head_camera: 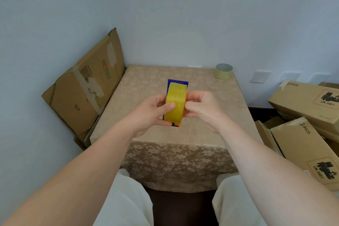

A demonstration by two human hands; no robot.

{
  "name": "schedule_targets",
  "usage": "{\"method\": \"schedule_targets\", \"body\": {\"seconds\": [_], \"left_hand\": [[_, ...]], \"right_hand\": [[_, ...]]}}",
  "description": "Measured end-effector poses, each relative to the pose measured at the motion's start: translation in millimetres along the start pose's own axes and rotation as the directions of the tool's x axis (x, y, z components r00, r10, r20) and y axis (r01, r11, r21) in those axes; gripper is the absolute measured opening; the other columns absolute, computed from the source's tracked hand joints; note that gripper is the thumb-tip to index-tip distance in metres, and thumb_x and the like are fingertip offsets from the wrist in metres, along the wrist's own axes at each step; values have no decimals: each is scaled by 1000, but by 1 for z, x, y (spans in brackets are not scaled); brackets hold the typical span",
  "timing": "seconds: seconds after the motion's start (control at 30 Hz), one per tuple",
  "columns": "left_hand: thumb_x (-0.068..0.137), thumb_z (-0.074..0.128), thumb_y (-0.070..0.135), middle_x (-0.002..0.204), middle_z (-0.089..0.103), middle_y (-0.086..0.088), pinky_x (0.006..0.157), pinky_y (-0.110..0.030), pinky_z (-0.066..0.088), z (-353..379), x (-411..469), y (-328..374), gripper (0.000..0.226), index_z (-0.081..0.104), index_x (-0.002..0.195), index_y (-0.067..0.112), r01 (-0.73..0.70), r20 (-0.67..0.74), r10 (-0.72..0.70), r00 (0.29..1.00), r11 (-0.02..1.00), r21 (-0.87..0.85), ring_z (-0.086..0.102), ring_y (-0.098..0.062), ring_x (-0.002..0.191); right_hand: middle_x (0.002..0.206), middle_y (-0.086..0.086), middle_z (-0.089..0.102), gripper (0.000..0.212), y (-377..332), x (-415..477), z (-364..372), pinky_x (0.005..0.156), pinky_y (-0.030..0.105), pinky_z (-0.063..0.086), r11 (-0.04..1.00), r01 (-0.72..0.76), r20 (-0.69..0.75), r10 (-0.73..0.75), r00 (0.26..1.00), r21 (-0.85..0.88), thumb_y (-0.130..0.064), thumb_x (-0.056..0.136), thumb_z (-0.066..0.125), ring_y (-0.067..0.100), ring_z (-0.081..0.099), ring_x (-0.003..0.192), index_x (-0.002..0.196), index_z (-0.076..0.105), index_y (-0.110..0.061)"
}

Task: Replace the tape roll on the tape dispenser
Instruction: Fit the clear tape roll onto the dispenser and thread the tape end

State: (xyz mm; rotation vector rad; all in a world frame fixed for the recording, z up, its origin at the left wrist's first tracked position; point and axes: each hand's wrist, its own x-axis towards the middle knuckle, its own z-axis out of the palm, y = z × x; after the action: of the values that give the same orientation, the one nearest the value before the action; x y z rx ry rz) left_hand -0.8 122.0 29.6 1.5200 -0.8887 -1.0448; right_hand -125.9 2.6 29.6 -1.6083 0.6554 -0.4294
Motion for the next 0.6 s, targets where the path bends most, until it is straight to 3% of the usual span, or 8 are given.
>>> {"method": "schedule_targets", "body": {"seconds": [0.13,0.33,0.47,0.6], "left_hand": [[94,52,24,122,64,-4,80,-34,59,-1,2,1,34,55,126,12,-1,-33,2,999,1000,29,65,-18,105],[94,52,24,120,64,-4,71,-31,60,-1,4,1,34,55,126,12,-13,-93,19,995,997,70,66,-18,102],[94,52,27,120,64,-6,74,-37,59,-2,4,3,33,57,124,12,-13,-119,28,992,992,125,65,-22,103],[94,51,28,118,63,-7,69,-34,59,0,4,8,28,58,117,13,-19,-146,44,988,985,171,65,-26,102]], "right_hand": [[98,11,74,24,-3,-2,-4,81,34,59,999,-27,54,25,998,24,-4,84,60,18,73,85,107,69,-5],[89,5,72,15,-8,-3,-3,78,30,60,998,-6,51,9,999,-62,-11,81,72,13,71,80,95,68,-15],[89,7,73,11,-12,-2,-3,76,28,60,995,-12,65,18,998,-94,-11,82,70,14,72,78,93,68,-15],[89,10,73,12,-12,0,-2,75,30,60,993,1,47,5,999,-120,-7,83,64,14,73,76,91,69,-14]]}}
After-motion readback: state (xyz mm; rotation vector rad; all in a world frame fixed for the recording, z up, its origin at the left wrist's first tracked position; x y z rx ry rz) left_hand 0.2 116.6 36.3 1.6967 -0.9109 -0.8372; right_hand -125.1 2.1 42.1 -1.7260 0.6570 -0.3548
